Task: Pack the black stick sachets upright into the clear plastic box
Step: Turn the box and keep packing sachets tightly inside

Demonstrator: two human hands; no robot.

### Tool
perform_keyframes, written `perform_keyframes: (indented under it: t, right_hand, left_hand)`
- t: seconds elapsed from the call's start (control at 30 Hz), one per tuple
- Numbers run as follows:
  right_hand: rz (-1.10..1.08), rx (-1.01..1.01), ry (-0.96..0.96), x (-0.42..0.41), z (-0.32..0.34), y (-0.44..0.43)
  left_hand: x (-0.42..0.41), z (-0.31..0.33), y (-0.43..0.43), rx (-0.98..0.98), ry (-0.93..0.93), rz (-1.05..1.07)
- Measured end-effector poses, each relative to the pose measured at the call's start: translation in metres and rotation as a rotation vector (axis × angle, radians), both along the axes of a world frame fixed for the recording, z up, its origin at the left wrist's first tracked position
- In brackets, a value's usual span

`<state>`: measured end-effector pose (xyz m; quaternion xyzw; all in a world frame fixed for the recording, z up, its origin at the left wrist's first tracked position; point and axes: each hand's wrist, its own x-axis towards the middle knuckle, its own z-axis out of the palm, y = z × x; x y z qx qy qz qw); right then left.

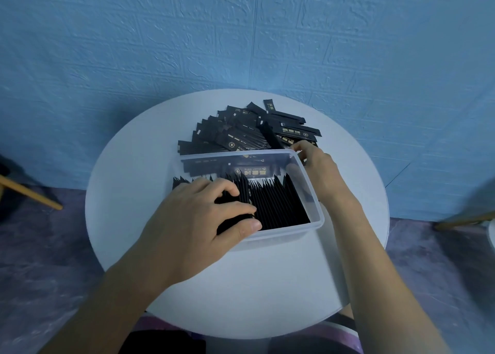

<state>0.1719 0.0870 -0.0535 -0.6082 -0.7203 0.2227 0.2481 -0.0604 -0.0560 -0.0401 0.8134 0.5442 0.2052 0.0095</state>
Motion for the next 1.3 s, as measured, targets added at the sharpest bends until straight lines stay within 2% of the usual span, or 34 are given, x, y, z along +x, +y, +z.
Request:
perform_keyframes:
  t: [0.17, 0.43, 0.67, 0.77, 0.87, 0.93, 1.0, 1.1, 1.17, 1.23, 1.3]
  right_hand:
    - [0.010, 0.005, -0.021, 0.003, 0.001, 0.000]
    - [-0.181, 0.009, -0.036, 0.016, 0.000, 0.001]
    - [-0.117, 0.025, -0.078, 0.014, 0.000, 0.001]
    - [-0.156, 0.035, 0.022, 0.016, 0.005, -0.001]
    - [-0.195, 0.067, 0.245, 0.019, 0.022, -0.006]
    - [-0.162, 0.079, 0.388, 0.017, 0.042, -0.017]
    - [-0.069, 0.051, 0.420, 0.011, 0.061, -0.033]
    - [0.097, -0.111, 0.328, -0.005, 0.074, -0.061]
    - [0.137, -0.192, 0.119, -0.021, 0.072, -0.075]
    - [0.134, -0.165, -0.163, -0.035, 0.065, -0.083]
    - [0.134, -0.139, -0.285, -0.046, 0.060, -0.089]
  left_hand:
    - [0.000, 0.001, -0.001, -0.004, -0.003, 0.004]
    - [0.001, 0.001, -0.001, -0.005, -0.010, 0.006]
    - [0.001, 0.001, -0.001, -0.015, -0.015, 0.003]
    - [0.001, 0.001, -0.001, -0.011, -0.012, 0.006]
    - [0.000, 0.000, -0.002, -0.004, -0.012, 0.008]
    - [0.000, 0.000, -0.001, -0.009, -0.011, 0.004]
    - [0.000, 0.000, -0.001, -0.009, -0.011, 0.001]
    - [0.000, 0.000, 0.000, -0.006, -0.010, -0.003]
    - [0.001, 0.000, 0.000, -0.008, -0.014, -0.003]
    - [0.000, 0.000, 0.000, -0.012, -0.009, -0.001]
    - [0.000, 0.000, 0.000, -0.014, -0.006, 0.000]
